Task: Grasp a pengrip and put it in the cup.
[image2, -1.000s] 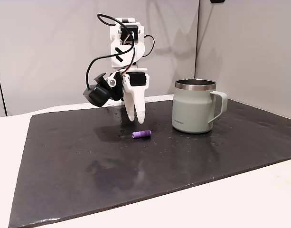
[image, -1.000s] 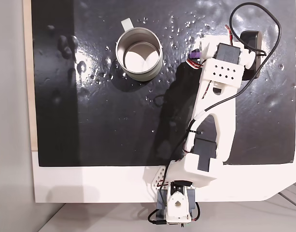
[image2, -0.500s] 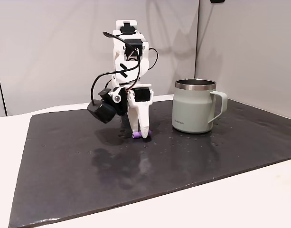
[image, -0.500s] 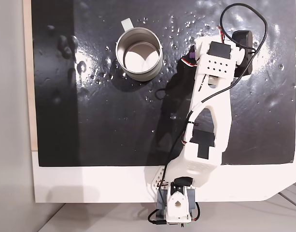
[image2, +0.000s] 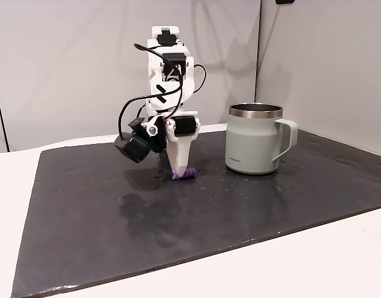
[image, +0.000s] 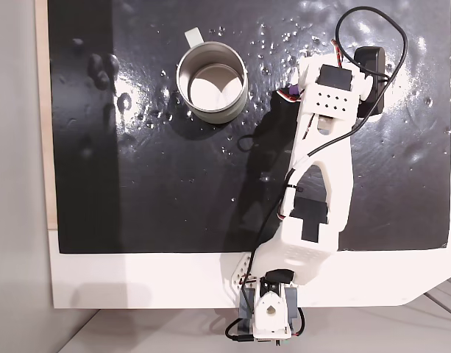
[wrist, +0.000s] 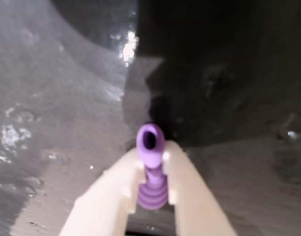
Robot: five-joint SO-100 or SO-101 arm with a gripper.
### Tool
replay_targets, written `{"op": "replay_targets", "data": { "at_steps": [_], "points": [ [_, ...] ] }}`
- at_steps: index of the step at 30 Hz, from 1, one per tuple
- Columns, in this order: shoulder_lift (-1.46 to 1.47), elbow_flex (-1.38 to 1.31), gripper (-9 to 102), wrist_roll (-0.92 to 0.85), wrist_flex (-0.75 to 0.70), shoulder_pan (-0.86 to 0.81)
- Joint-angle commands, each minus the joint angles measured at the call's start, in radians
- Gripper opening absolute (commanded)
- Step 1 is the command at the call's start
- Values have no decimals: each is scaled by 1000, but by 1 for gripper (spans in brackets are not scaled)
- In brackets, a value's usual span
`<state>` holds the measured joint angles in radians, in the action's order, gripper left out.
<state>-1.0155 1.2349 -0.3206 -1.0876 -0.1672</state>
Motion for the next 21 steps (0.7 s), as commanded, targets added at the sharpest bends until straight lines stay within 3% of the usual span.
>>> {"op": "replay_targets", "data": {
  "at_steps": [1, 12, 21],
  "points": [
    [-129, -35, 0, 38, -48, -20],
    [-495, -186, 0, 41, -242, 2],
    [-586, -250, 0, 66, -339, 135]
  ]
}}
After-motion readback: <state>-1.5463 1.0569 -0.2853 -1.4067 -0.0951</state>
